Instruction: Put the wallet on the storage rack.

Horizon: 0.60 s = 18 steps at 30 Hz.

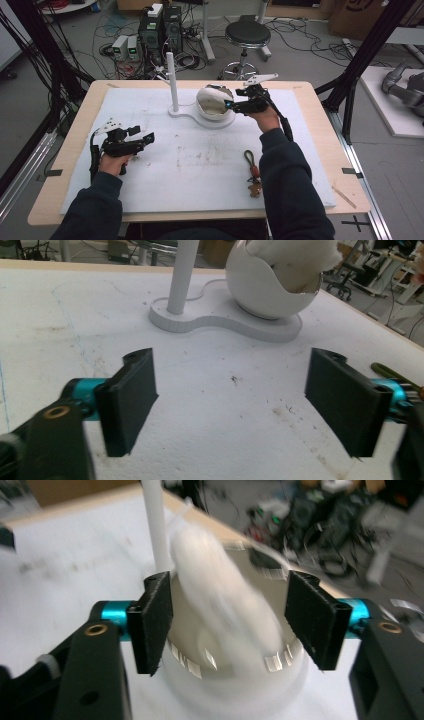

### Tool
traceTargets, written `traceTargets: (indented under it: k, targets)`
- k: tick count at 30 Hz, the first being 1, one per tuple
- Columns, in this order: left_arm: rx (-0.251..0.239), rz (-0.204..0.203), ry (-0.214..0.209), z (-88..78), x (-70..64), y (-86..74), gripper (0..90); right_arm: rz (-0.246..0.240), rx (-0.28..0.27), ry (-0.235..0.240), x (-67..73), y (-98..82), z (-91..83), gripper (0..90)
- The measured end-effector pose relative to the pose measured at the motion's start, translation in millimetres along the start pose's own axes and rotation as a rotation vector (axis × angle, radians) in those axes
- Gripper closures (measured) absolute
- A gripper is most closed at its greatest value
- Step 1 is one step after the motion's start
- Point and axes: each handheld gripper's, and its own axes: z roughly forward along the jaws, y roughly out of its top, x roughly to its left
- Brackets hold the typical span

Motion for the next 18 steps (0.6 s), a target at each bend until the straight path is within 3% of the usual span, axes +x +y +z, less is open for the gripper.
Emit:
traceTargets:
  k: [2, 3, 4, 5, 7, 13, 18]
  targets:
    - [-0.008, 0.004, 0.000, 0.0, -0.5, 0.3, 17.0, 0.004, 0.013, -0.003, 1.3, -3.4, -4.4, 30.9]
    - [-0.009, 0.005, -0.001, -0.1, -0.7, 0.3, 16.8, -0.011, 0.000, -0.027, 5.8, -11.9, -12.2, 30.2]
    - [-0.003, 0.009, 0.002, 0.2, -1.1, 0.4, 16.8, -0.007, 0.037, -0.030, 7.8, -15.0, -15.8, 28.0]
    - [-0.003, 0.013, 0.002, 0.0, -1.6, 0.1, 16.8, -0.015, 0.048, -0.051, 15.0, -29.3, -25.6, 26.9]
    - [0.000, 0.025, 0.002, 0.1, -2.6, -0.2, 16.8, -0.013, 0.049, -0.048, 18.2, -37.7, -30.7, 26.9]
    - [0.006, 0.067, 0.002, 1.0, -3.7, -1.1, 17.2, 0.076, 0.018, -0.042, 30.2, -95.4, -57.8, 24.1]
    - [0.000, 0.126, 0.016, -0.3, -6.1, -1.5, 17.2, 0.134, -0.013, -0.087, 33.5, -130.2, -77.4, 24.1]
